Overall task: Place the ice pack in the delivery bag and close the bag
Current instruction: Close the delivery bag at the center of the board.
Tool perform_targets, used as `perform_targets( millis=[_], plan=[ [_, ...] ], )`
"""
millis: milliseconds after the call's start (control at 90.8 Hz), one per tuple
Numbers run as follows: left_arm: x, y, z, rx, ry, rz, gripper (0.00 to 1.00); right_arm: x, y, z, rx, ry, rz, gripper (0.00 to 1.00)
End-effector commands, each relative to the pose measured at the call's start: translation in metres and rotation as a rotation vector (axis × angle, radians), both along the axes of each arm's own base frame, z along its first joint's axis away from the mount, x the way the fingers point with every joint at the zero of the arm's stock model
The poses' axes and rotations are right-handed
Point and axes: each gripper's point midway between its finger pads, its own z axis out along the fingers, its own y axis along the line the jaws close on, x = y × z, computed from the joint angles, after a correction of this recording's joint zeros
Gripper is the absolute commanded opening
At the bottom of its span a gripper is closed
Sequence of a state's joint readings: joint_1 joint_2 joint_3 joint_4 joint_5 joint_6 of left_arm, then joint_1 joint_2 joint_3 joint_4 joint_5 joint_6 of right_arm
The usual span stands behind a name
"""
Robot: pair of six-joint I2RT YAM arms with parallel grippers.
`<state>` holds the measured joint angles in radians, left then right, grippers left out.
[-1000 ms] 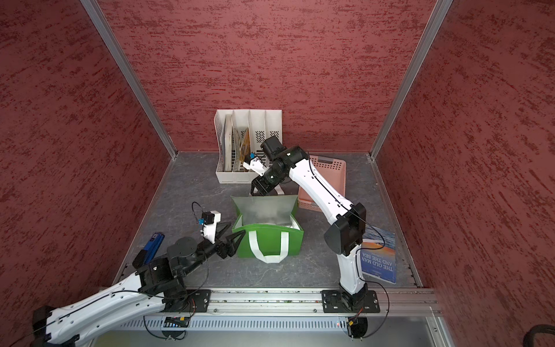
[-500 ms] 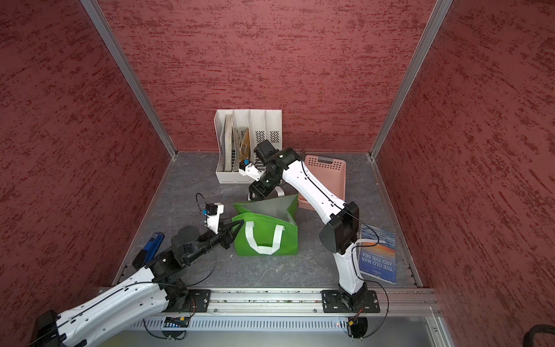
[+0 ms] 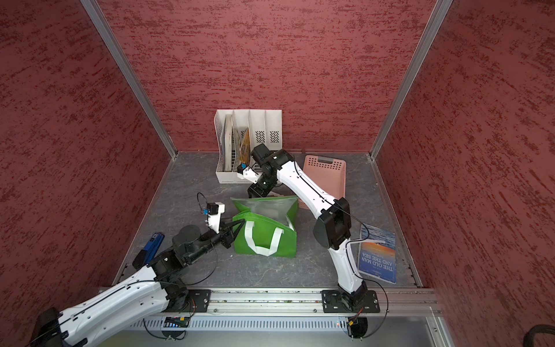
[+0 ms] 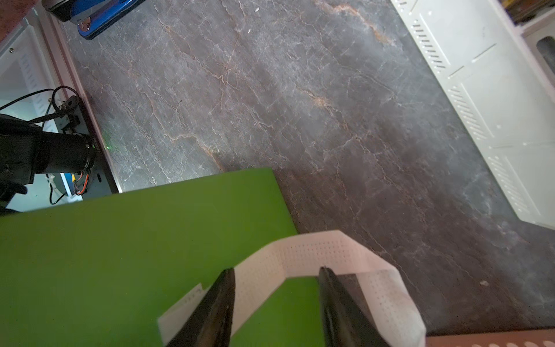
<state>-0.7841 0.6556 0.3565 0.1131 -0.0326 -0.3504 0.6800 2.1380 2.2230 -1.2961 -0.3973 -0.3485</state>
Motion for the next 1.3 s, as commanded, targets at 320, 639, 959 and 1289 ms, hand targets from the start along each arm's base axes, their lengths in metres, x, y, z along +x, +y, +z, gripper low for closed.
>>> perform_targets(
  millis=[320, 639, 959, 1289],
  plan=[
    [0.015, 0.012, 0.0, 0.025, -0.046, 0.086, 0.35, -0.049, 0.011, 0.007, 0.013, 0.017, 0.126, 0.47],
    [0.017, 0.018, 0.0, 0.049, -0.054, 0.055, 0.75, -0.061, 0.016, 0.021, 0.046, -0.003, 0.16, 0.46],
    [0.03, 0.015, 0.002, 0.109, -0.043, -0.068, 1.0, -0.068, 0.014, 0.019, 0.043, -0.003, 0.184, 0.45],
    [0.042, 0.003, 0.013, 0.09, -0.082, -0.2, 1.0, -0.069, 0.015, 0.018, 0.047, -0.024, 0.202, 0.44]
  ],
)
